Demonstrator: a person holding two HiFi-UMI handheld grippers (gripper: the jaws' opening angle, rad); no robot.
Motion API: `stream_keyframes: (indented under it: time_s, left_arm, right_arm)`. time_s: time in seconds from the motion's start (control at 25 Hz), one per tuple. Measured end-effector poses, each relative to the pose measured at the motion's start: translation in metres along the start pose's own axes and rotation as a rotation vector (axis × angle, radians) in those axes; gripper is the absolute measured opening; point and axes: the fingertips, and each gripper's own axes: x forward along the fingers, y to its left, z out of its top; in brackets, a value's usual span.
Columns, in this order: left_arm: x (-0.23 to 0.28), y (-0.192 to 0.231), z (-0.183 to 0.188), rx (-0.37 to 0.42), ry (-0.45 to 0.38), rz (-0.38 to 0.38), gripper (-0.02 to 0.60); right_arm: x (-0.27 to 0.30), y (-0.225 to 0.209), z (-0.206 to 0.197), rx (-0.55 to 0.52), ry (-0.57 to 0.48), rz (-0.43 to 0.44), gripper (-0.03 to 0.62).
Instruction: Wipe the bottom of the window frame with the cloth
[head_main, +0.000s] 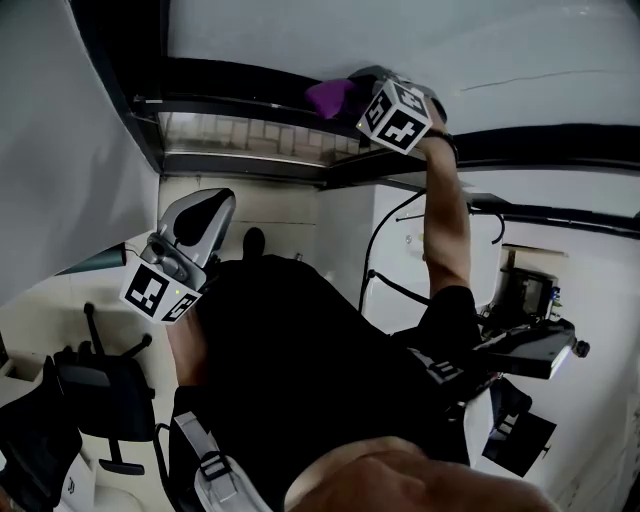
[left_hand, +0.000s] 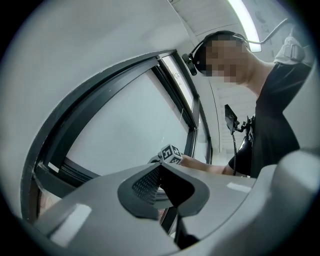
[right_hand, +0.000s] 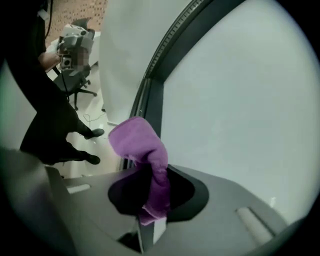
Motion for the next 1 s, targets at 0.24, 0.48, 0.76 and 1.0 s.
stream_keyframes:
  time_s: [0.24,0.48,0.76,1.0]
  left_arm:
    - [-0.001,-0.002,0.001,-0.005,-0.011,-0.004,0.002]
    - [-0.007,0.004,0.000,-0.006,-0.002,0.017,0.002]
    - [0.005,-0.002,-0.002,-0.003,0.030,-0.017,0.002]
    - [0.023,-0.011,-0.013,-0.018,0.076,-0.045,0.002]
  right_arm:
    - [0.047,-0.005,-0.033,-0.154,0.195,-0.111,0.064]
    - [0.045,0.011,-0.037,-0.237,0.259,-0.122,0.063]
    - [0.003,0.089,-0.028,-0.381,0.217,-0.099,0.063]
    - [-0.006,0.174,-0.024,0.207,-0.268,0.217,0.064]
